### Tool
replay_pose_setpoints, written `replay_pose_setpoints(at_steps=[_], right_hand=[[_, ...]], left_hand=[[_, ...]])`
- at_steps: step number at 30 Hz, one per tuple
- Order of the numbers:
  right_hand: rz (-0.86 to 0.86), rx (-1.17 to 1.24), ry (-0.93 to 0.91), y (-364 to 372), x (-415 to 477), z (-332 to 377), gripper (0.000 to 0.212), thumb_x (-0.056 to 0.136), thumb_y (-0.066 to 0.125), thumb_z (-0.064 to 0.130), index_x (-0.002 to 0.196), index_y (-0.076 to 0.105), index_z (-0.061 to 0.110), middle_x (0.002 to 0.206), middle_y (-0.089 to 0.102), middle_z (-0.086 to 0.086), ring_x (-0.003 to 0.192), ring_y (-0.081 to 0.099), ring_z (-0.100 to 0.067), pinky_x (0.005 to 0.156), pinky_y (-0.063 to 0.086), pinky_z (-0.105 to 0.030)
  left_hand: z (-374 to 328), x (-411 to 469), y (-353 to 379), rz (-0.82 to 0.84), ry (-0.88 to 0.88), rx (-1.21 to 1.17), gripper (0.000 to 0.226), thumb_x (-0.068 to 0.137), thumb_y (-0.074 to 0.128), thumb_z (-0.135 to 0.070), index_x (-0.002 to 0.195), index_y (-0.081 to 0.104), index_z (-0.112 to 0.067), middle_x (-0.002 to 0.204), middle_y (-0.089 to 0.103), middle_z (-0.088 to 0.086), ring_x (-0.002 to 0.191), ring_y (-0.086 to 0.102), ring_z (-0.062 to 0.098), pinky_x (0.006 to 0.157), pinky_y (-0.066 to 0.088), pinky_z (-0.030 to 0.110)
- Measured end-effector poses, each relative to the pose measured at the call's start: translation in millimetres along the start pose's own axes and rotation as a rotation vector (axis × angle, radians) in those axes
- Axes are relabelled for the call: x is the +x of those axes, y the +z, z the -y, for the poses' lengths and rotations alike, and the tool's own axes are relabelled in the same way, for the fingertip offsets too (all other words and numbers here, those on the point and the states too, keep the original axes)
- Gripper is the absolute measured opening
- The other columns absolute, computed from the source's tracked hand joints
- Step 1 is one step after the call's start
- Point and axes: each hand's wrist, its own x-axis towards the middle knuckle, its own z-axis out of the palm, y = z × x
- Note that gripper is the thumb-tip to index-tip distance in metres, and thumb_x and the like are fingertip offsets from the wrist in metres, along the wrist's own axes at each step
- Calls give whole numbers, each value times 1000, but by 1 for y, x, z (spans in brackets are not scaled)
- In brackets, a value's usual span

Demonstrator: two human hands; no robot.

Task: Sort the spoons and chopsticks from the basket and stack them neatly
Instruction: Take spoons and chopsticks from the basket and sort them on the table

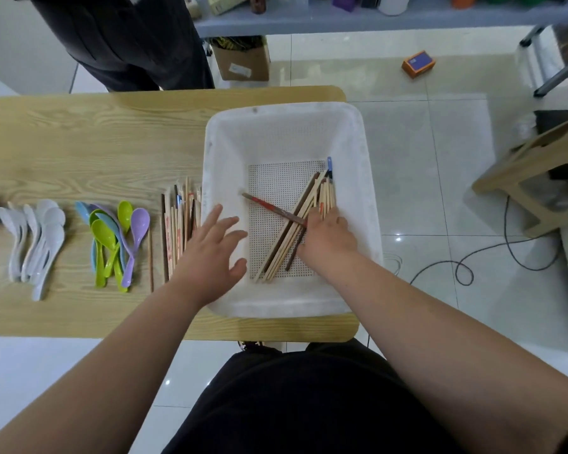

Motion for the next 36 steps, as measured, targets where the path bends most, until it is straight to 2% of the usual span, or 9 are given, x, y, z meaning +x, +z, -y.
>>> replay_pose_setpoints(at_steps=[4, 7, 13, 17, 20, 23, 27, 31, 36], right_hand=[[-90, 52, 35, 9, 11, 8, 83, 94, 62, 24, 156, 8, 12, 149, 31, -22, 133, 36, -39, 104, 43, -47], [-141, 129, 78, 11, 18, 11, 86, 92, 66, 18, 156, 10, 7, 143, 36, -20, 128, 40, -36, 103, 43, -44], [-144, 199, 193, 9, 28, 13, 63, 90, 68, 16, 143, 34, 6, 131, 42, -18, 116, 51, -33, 94, 48, -40], [-205, 135, 100, 8, 33, 14, 52, 90, 64, 11, 138, 42, 9, 128, 47, -16, 113, 50, -32, 93, 48, -41], [-192, 99, 31, 7, 38, 19, 46, 90, 66, 21, 131, 48, 10, 127, 50, -15, 114, 51, -33, 94, 49, -43], [-160, 99, 25, 5, 42, 25, 42, 92, 64, 30, 126, 49, 10, 118, 55, -13, 102, 57, -31, 82, 52, -39], [-117, 80, 30, 4, 45, 34, 29, 95, 58, 20, 121, 50, 10, 101, 59, -9, 82, 55, -24, 61, 40, -31], [-67, 80, 65, 4, 44, 37, 28, 93, 61, 14, 119, 52, 9, 82, 48, -1, 71, 51, -18, 52, 36, -28], [-81, 158, 38, 0, 36, 38, 29, 96, 55, 18, 121, 45, 8, 80, 47, 0, 68, 53, -17, 48, 35, -27]], left_hand=[[0, -1, 4, 2, -2, -64, 54, 83, 45, -43, 127, 63, -17, 145, 51, 7, 153, 14, 33, 119, 27, 54], [1, -2, 6, -9, 1, -75, 51, 84, 44, -42, 125, 63, -18, 143, 53, 6, 153, 13, 32, 122, 23, 50], [0, 0, 8, -50, 27, -75, 39, 84, 64, -29, 121, 65, -15, 137, 57, 7, 152, 18, 33, 123, 20, 48], [-1, -2, 6, -54, 30, -91, 39, 85, 63, -29, 122, 65, -16, 139, 56, 7, 153, 17, 32, 123, 18, 49], [-3, -2, 4, -57, 35, -52, 41, 84, 57, -35, 122, 65, -20, 140, 55, 4, 152, 17, 33, 121, 9, 56], [-5, -1, 3, -40, 46, 7, 50, 83, 43, -41, 124, 64, -22, 142, 54, 3, 152, 17, 32, 123, 4, 58], [-5, -1, 3, -41, 48, 23, 52, 83, 40, -41, 123, 64, -22, 143, 54, 4, 152, 18, 32, 123, 6, 60], [-4, -1, 5, -41, 68, 34, 47, 83, 47, -38, 121, 66, -20, 140, 56, 4, 150, 23, 33, 122, 9, 59], [-3, 0, 5, -35, 71, 20, 44, 84, 50, -37, 122, 65, -19, 139, 56, 4, 150, 25, 31, 124, 4, 56]])
